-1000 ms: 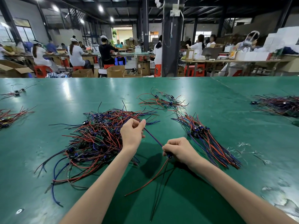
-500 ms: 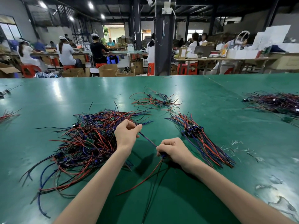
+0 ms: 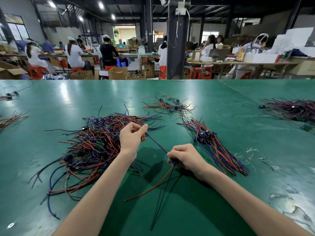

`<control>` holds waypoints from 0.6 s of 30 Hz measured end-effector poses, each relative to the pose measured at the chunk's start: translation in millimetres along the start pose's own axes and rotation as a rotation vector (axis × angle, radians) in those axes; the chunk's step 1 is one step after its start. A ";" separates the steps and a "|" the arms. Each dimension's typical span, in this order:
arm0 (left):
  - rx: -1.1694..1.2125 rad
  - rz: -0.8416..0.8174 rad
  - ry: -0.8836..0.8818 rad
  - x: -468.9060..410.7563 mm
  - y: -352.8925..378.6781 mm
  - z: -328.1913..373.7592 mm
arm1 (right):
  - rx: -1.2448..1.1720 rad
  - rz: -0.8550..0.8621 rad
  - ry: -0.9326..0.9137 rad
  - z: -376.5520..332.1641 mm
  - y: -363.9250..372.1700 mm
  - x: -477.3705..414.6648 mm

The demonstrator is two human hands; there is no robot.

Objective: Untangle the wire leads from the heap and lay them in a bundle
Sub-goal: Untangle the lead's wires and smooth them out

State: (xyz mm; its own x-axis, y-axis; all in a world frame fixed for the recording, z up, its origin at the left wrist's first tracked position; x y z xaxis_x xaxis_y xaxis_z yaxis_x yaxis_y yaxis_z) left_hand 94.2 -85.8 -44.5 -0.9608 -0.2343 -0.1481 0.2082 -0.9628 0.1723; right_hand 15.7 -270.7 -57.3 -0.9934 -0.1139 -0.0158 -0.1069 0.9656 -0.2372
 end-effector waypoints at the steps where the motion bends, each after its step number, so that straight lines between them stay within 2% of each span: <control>1: -0.017 0.003 0.014 -0.1 -0.5 1.4 | -0.002 -0.003 0.001 -0.3 0.4 0.4; 6: -0.085 0.031 0.075 0.0 -3.0 8.2 | 0.012 -0.016 0.006 0.3 0.9 1.3; 14: 0.079 0.027 0.029 0.8 -2.9 6.9 | 0.070 -0.030 0.031 8.8 2.7 -3.0; 16: 0.035 0.040 0.037 -0.7 -6.1 7.4 | 0.066 -0.041 0.030 8.9 4.7 -2.7; 18: -0.108 0.054 0.116 -1.1 -9.3 15.2 | 0.057 -0.048 0.016 8.8 5.8 -3.7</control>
State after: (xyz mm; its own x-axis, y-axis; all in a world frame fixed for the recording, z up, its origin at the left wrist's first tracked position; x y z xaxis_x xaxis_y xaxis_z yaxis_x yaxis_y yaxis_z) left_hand 90.5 -74.5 -31.2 -0.9215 -0.2940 -0.2538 0.2835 -0.9558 0.0779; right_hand 19.1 -266.7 -67.2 -0.9878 -0.1552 0.0128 -0.1522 0.9442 -0.2920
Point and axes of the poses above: each hand's wrist, its own x-axis away from the middle knuckle, its own y-axis out of the palm, z = x × y, the point moved 10 cm from there along -x, towards the middle knuckle, and after that the axes turned 3 degrees about x, right-handed, at the moved point
